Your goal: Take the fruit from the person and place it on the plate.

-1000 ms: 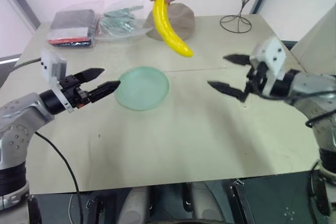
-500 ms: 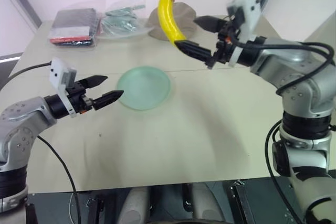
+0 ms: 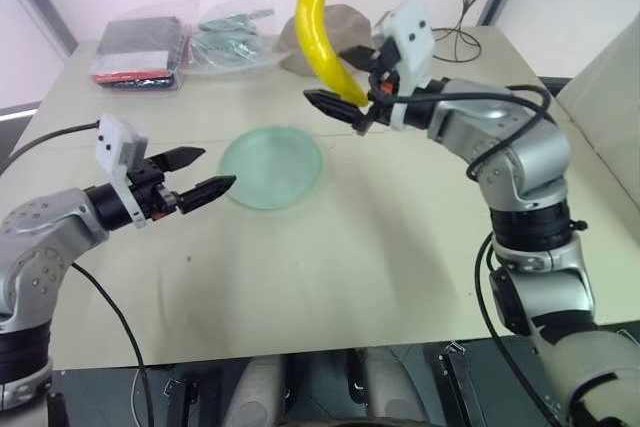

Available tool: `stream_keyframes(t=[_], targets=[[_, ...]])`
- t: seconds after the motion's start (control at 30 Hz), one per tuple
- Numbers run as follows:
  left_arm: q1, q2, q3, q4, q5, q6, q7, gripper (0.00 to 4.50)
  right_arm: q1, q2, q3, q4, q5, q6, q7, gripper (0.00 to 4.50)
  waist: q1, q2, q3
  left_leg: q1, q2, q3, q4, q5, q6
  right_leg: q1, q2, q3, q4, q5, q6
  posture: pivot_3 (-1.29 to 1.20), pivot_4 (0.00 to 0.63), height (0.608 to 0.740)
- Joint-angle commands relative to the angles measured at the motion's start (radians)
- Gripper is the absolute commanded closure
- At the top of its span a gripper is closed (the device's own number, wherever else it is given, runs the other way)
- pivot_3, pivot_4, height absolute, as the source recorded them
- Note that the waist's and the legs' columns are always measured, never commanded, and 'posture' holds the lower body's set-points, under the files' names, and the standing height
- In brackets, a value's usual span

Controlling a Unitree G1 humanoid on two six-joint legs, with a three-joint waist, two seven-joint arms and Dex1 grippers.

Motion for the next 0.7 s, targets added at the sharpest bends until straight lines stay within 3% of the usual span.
stream_keyframes(t=[0.03,0.27,0.37,0.53,0.7], targets=[[0.009,0.019,0.04,-0.046,0.003,-0.017,0.006,0.0,-0.046,0.015,-0.002,0.022,-0.036,-0.053,0.007,0.02,0.0,0.0,0.0,0.0,0.0,0.0,0.0,0.0,0.0,0.0,0.0,0.0,0.0,0.0,0.0,0.0,0.15,0.74],[0.029,0.022,0.051,-0.059,0.005,-0.019,0.01,0.0,-0.059,0.04,-0.008,0.052,-0.062,-0.071,0.018,0.02,-0.001,0.0,0.0,0.0,0.0,0.0,0.0,0.0,0.0,0.0,0.0,0.0,0.0,0.0,0.0,0.0,0.15,0.74],[0.03,0.023,0.054,-0.061,0.006,-0.018,0.011,0.0,-0.061,0.049,-0.011,0.055,-0.069,-0.075,0.023,0.88,-0.001,0.0,0.0,0.0,0.0,0.0,0.0,0.0,0.0,0.0,0.0,0.0,0.0,0.0,0.0,0.0,0.15,0.74],[0.032,0.025,0.056,-0.061,0.007,-0.019,0.01,0.0,-0.065,0.058,-0.014,0.06,-0.077,-0.073,0.024,3.31,-0.001,0.0,0.0,0.0,0.0,0.0,0.0,0.0,0.0,0.0,0.0,0.0,0.0,0.0,0.0,0.0,0.15,0.74],[0.032,0.026,0.057,-0.058,0.009,-0.02,0.01,0.0,-0.068,0.061,-0.016,0.061,-0.083,-0.071,0.023,3.31,-0.001,0.0,0.0,0.0,0.0,0.0,0.0,0.0,0.0,0.0,0.0,0.0,0.0,0.0,0.0,0.0,0.15,0.74]])
